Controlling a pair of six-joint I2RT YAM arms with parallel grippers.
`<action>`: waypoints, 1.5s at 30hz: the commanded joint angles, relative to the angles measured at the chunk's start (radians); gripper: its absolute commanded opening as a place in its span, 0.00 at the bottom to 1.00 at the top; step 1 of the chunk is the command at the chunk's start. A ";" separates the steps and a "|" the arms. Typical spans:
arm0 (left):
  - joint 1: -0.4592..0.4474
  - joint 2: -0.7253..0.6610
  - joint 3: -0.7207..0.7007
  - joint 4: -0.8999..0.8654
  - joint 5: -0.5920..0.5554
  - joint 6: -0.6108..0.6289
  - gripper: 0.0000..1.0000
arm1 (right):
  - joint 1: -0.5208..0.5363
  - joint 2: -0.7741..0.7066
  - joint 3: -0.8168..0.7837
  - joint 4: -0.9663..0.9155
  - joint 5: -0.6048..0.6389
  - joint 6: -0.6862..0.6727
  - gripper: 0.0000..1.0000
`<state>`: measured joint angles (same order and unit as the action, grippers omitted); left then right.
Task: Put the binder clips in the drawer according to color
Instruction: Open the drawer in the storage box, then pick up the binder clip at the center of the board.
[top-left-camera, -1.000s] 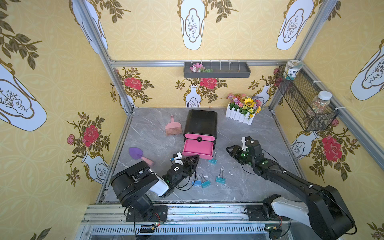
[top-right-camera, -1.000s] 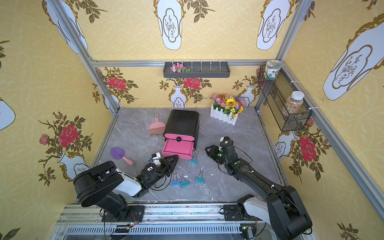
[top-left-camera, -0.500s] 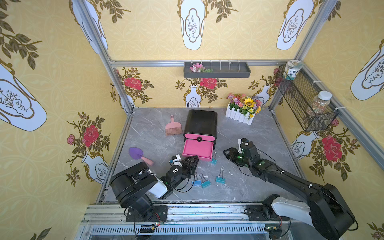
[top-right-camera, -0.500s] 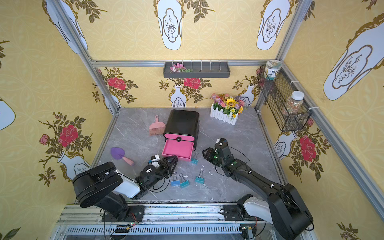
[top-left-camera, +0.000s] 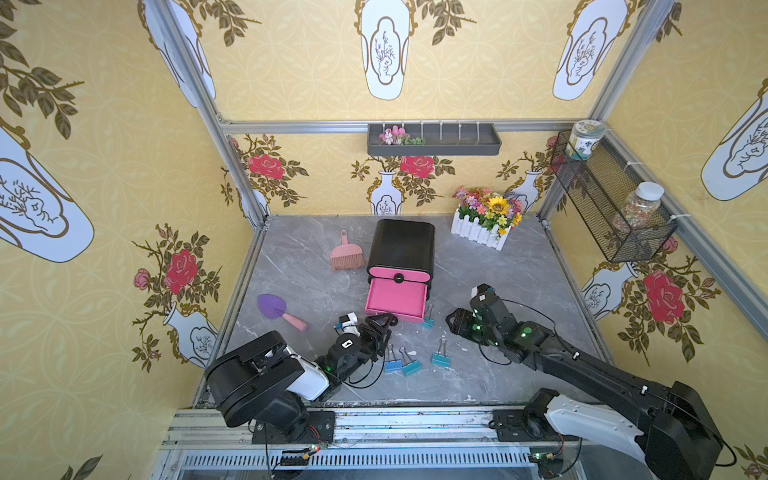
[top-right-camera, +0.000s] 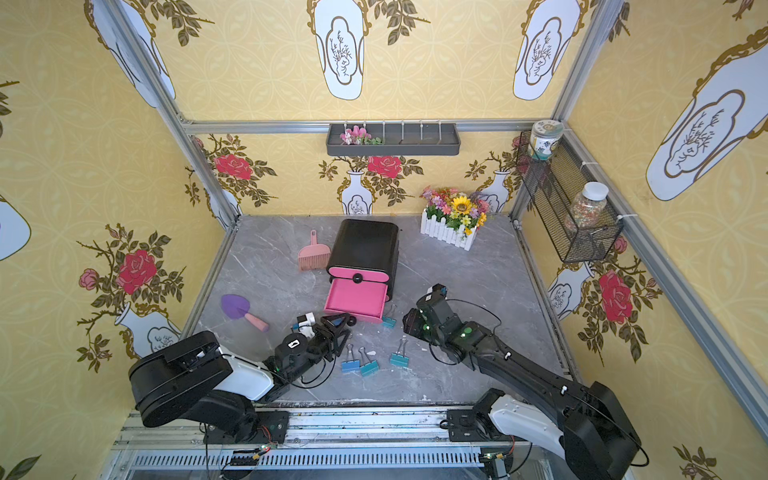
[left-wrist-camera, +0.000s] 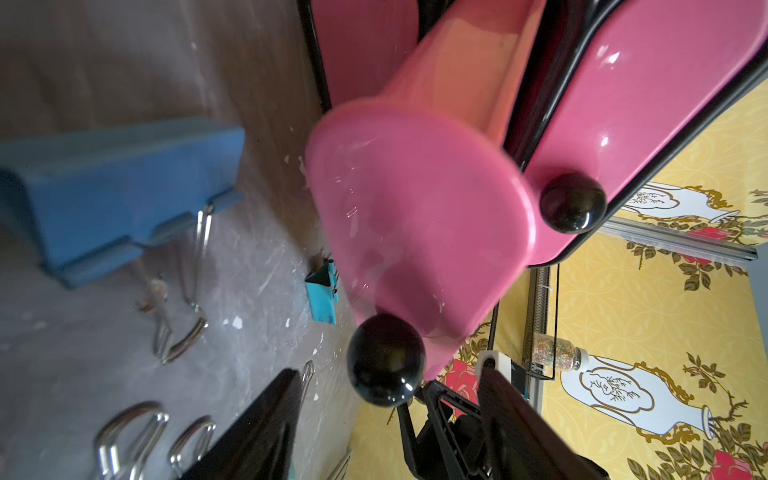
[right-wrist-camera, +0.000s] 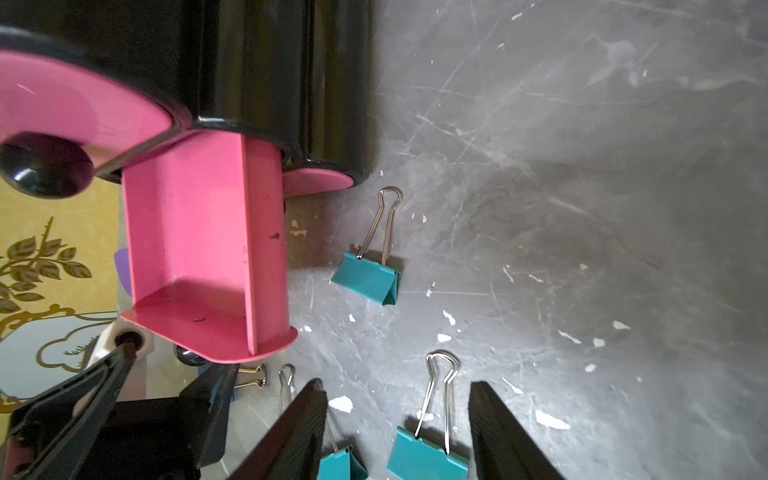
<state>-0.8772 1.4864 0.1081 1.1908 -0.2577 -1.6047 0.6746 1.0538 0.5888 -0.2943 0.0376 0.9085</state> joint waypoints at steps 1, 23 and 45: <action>0.000 -0.031 -0.012 -0.063 0.006 0.009 0.73 | 0.035 0.018 0.025 -0.073 0.070 -0.003 0.59; 0.010 -0.735 0.247 -1.314 -0.117 0.341 0.79 | 0.339 0.363 0.147 -0.166 0.222 0.194 0.68; 0.043 -0.709 0.244 -1.262 -0.079 0.404 0.80 | 0.413 0.430 0.158 -0.230 0.251 0.346 0.71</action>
<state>-0.8379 0.7784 0.3637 -0.0814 -0.3435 -1.2076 1.0805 1.4891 0.7406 -0.4881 0.2462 1.2293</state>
